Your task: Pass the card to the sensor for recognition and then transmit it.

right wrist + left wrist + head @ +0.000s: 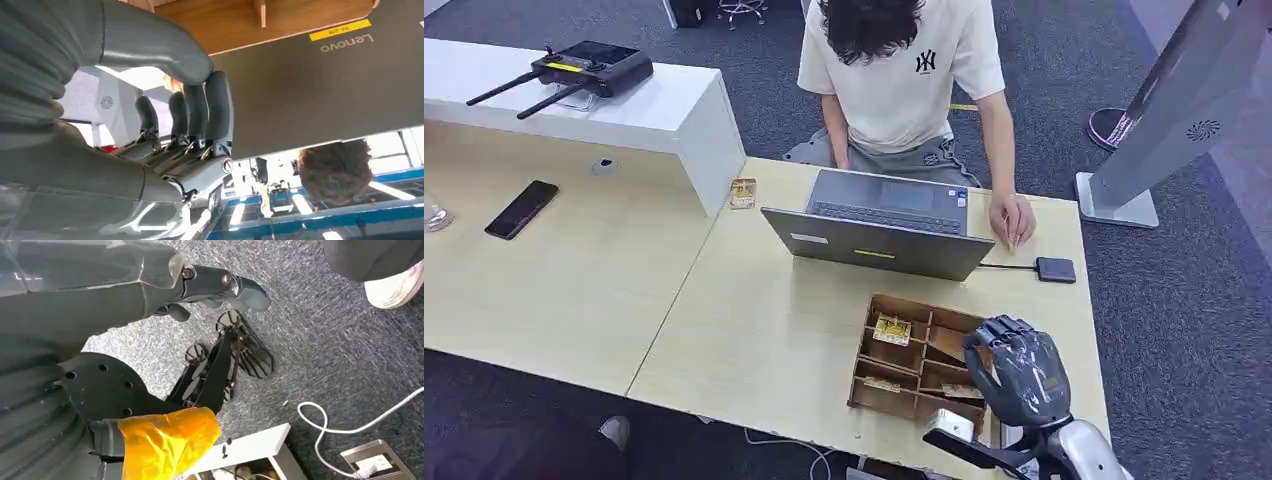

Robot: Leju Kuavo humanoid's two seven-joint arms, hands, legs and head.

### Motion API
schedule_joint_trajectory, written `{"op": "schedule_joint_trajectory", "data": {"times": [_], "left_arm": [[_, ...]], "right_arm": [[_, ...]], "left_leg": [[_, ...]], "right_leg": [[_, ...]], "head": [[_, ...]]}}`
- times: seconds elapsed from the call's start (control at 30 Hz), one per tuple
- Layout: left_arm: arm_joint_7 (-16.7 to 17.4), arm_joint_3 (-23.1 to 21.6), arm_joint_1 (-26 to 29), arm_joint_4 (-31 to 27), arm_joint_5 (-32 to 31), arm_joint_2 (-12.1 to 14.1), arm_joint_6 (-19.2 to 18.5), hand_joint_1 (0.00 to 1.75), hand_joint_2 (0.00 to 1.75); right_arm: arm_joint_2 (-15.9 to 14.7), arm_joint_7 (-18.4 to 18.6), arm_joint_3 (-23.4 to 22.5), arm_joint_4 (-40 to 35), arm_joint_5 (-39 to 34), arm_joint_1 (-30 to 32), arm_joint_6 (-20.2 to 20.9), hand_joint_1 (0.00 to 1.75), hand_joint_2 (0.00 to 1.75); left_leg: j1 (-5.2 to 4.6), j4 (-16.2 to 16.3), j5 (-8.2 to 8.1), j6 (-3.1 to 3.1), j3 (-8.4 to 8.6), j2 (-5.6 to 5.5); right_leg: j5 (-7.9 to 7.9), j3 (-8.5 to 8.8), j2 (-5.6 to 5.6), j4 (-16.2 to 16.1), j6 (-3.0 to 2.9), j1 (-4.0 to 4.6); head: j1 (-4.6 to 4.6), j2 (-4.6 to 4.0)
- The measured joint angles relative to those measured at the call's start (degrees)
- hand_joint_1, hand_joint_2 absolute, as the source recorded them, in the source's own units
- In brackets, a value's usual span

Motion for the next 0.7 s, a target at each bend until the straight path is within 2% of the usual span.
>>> {"op": "schedule_joint_trajectory", "data": {"times": [0.03, 0.07, 0.13, 0.23, 0.27, 0.3, 0.33, 0.4, 0.43, 0.53, 0.6, 0.63, 0.7], "left_arm": [[0.00, 0.00, 0.00, 0.00, 0.06, 0.00, 0.00, 0.00, 1.75], [0.00, 0.02, 0.00, 0.00, 0.09, 0.00, 0.00, 0.00, 1.75], [-0.31, 0.02, 0.04, 0.00, 0.06, 0.00, -0.35, 0.00, 1.75], [-0.90, 0.02, 0.71, 0.00, -0.11, 0.00, -1.75, 0.00, 1.75], [-1.09, 0.02, 1.10, 0.00, -0.11, 0.00, -2.12, 0.00, 1.75], [-1.18, 0.02, 1.38, 0.00, -0.11, 0.00, -2.32, 0.00, 1.75], [-1.22, 0.02, 1.54, 0.00, -0.11, 0.00, -2.43, 0.00, 1.75], [-1.25, 0.02, 1.80, 0.00, -0.11, 0.00, -2.43, 0.00, 1.75], [-1.25, 0.02, 1.84, 0.00, -0.11, 0.00, -2.43, 0.00, 1.75], [-1.27, 0.02, 1.89, 0.00, -0.09, -0.02, -2.43, 0.00, 1.75], [-1.25, 0.04, 1.90, 0.00, -0.02, -0.07, -2.40, 0.00, 1.75], [-1.25, 0.04, 1.92, 0.00, 0.00, -0.09, -2.40, 0.00, 1.75], [-1.25, 0.07, 1.94, 0.00, 0.09, -0.09, -2.40, 0.00, 1.75]], "right_arm": [[-0.15, 0.09, 0.00, -0.28, 0.11, 0.09, 0.00, 1.03, 1.75], [-0.30, 0.22, 0.00, -0.63, 0.24, 0.17, -0.02, 0.70, 1.75], [-0.66, 0.77, -0.15, -1.20, 0.77, 0.35, -0.02, 0.59, 1.75], [-1.58, 1.77, -0.77, -2.84, 1.18, 1.47, 0.28, 0.80, 1.75], [-1.88, 2.08, -0.96, -3.41, 1.36, 1.89, 0.59, 1.17, 1.75], [-2.19, 2.17, -1.16, -3.87, 1.38, 2.24, 1.07, 1.15, 1.75], [-2.36, 2.23, -1.46, -4.19, 1.44, 2.56, 1.37, 1.06, 1.75], [-2.62, 2.23, -1.75, -4.81, 1.44, 2.96, 2.25, 1.19, 1.75], [-2.69, 2.23, -1.81, -4.90, 1.44, 3.16, 2.29, 1.15, 1.75], [-2.80, 2.23, -1.88, -5.25, 1.44, 3.59, 2.62, 1.22, 1.75], [-3.04, 2.23, -1.90, -5.51, 1.44, 3.77, 2.73, 1.10, 1.75], [-3.10, 2.23, -1.97, -5.62, 1.44, 3.85, 2.80, 1.10, 1.75], [-3.23, 2.38, -2.03, -5.88, 1.40, 4.02, 3.06, 1.24, 1.75]], "left_leg": [[0.00, 0.00, 0.00, 0.00, 0.00, 0.00], [0.00, 0.00, 0.00, 0.00, 0.00, 0.00], [0.00, 0.00, 0.00, 0.00, 0.00, 0.00], [0.00, 0.00, -0.02, 0.00, -0.01, 0.00], [0.00, 0.00, -0.03, -0.01, -0.01, 0.00], [0.00, 0.00, -0.03, 0.00, -0.01, 0.00], [0.00, 0.00, -0.03, 0.00, -0.01, 0.01], [0.00, 0.00, -0.03, 0.00, -0.01, 0.00], [0.00, 0.00, -0.03, 0.00, -0.02, 0.00], [0.00, 0.00, -0.03, 0.00, -0.01, 0.00], [0.00, 0.00, -0.02, -0.01, -0.01, 0.00], [0.00, 0.00, -0.01, -0.01, -0.01, 0.00], [0.00, 0.00, -0.01, -0.01, -0.01, 0.00]], "right_leg": [[0.00, 0.00, 0.00, 0.00, 0.00, 0.00], [0.00, 0.00, 0.00, 0.00, 0.00, 0.00], [0.00, 0.00, 0.00, 0.00, 0.00, 0.00], [0.00, 0.00, 0.00, 0.00, 0.00, 0.00], [0.00, -0.01, 0.02, 0.00, 0.00, 0.00], [0.00, -0.02, 0.02, 0.00, 0.00, 0.00], [0.00, -0.03, 0.03, -0.01, 0.00, 0.00], [-0.01, -0.03, 0.02, -0.01, 0.01, 0.00], [-0.01, -0.02, 0.01, -0.01, 0.01, 0.00], [0.00, -0.02, 0.02, -0.01, 0.00, 0.00], [0.00, -0.02, 0.02, -0.01, 0.00, 0.00], [0.00, -0.02, 0.02, -0.01, 0.00, 0.00], [0.00, -0.01, 0.02, -0.01, 0.00, 0.00]], "head": [[-0.02, 0.00], [0.00, 0.00], [-0.02, 0.00], [-0.02, 0.00], [0.00, 0.00], [-0.02, 0.00], [0.00, 0.00], [0.00, 0.00], [0.00, 0.00], [0.00, 0.00], [-0.02, 0.00], [0.00, 0.00], [0.00, 0.00]]}}
